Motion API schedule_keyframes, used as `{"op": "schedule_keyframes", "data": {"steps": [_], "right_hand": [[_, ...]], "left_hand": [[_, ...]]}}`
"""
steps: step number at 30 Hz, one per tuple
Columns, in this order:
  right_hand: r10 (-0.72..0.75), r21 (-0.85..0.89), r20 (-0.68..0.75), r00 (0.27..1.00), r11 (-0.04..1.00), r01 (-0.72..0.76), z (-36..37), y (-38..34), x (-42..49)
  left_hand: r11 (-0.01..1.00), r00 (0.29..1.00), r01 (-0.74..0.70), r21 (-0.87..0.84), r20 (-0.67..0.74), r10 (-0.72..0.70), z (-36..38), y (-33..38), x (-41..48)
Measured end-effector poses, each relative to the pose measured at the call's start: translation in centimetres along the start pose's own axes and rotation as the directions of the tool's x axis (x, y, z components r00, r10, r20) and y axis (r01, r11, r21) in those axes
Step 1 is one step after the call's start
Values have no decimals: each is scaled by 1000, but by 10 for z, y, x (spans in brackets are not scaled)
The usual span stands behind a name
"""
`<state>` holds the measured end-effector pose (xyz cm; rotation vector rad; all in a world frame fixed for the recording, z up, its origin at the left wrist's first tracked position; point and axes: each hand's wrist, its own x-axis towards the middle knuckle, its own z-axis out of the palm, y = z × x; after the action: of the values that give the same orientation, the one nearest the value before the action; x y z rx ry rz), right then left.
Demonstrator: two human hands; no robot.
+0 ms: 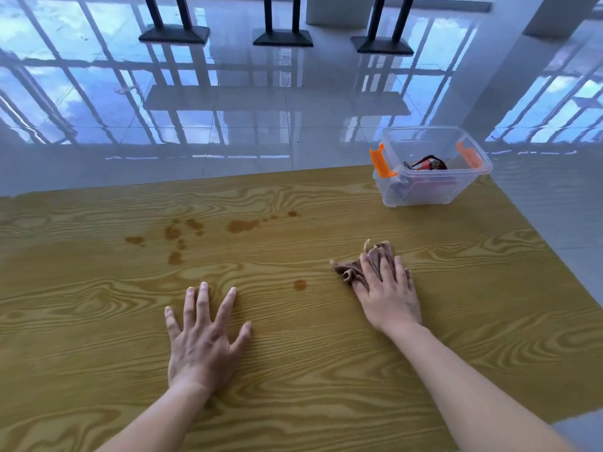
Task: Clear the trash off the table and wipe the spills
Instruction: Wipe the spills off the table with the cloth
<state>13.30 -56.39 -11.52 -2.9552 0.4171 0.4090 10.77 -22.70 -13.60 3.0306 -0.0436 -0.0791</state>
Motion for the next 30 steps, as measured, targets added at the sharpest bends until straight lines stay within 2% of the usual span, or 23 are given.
{"op": "schedule_keyframes", "data": {"steps": [1,3,7,9,10,12,15,16,17,19,21,23,24,25,27,28,29,30], "right_hand": [[35,13,11,999,999,-35,-4,-6,9],[-1,13,8,1000,1000,1,-3,-11,0],[-252,-74,-128,959,967,244,30,7,-86],[-331,-84,-110,937,943,323,34,21,-96],[-326,-108,-96,940,943,316,29,26,-86],[-212,-105,-124,969,974,199,15,26,-51],[67,20,-76,995,998,-65,-4,11,0],[94,34,-69,993,995,-92,-4,3,4],[63,28,-59,996,998,-61,0,-6,0],[-146,-50,-71,987,989,143,17,-19,-30],[-407,-91,-87,909,912,399,33,-21,-72],[-512,-117,-44,858,855,505,34,-7,-78],[-494,-155,-55,867,863,482,29,-1,-65],[-415,-147,-72,907,904,402,21,0,-47],[-115,-41,-75,990,993,112,1,-17,-8],[-17,9,-54,998,1000,18,-5,-33,4],[-9,29,-47,999,1000,10,-7,-50,7],[-82,15,-51,995,996,83,-1,-64,1]], "left_hand": [[1000,1000,3,-6,-2,-3,0,0,0],[1000,1000,-3,-15,8,3,-1,-1,-1],[1000,1000,-2,-8,1,2,0,1,-1],[1000,1000,-11,-9,0,11,2,-1,-1],[1000,1000,-13,-9,-7,13,4,-1,-1],[1000,1000,-11,-5,-26,11,6,-3,-1],[1000,999,-14,-9,-38,14,7,-3,1],[1000,999,-15,-11,-38,15,7,-4,2],[1000,999,-16,-16,-37,15,7,-5,2],[1000,999,-14,-19,-35,13,4,-3,1],[1000,999,-5,-28,-31,4,2,-1,1],[999,1000,-2,-39,-26,1,1,-1,0],[999,1000,-3,-36,-26,2,1,-1,0],[999,1000,-3,-34,-26,2,0,-1,0],[999,1000,-3,-41,-24,2,-2,1,-2],[999,1000,-3,-44,-24,2,-2,2,-2],[999,1000,-3,-44,-21,2,-2,2,-2],[999,1000,-4,-41,-15,3,-3,2,-2]]}}
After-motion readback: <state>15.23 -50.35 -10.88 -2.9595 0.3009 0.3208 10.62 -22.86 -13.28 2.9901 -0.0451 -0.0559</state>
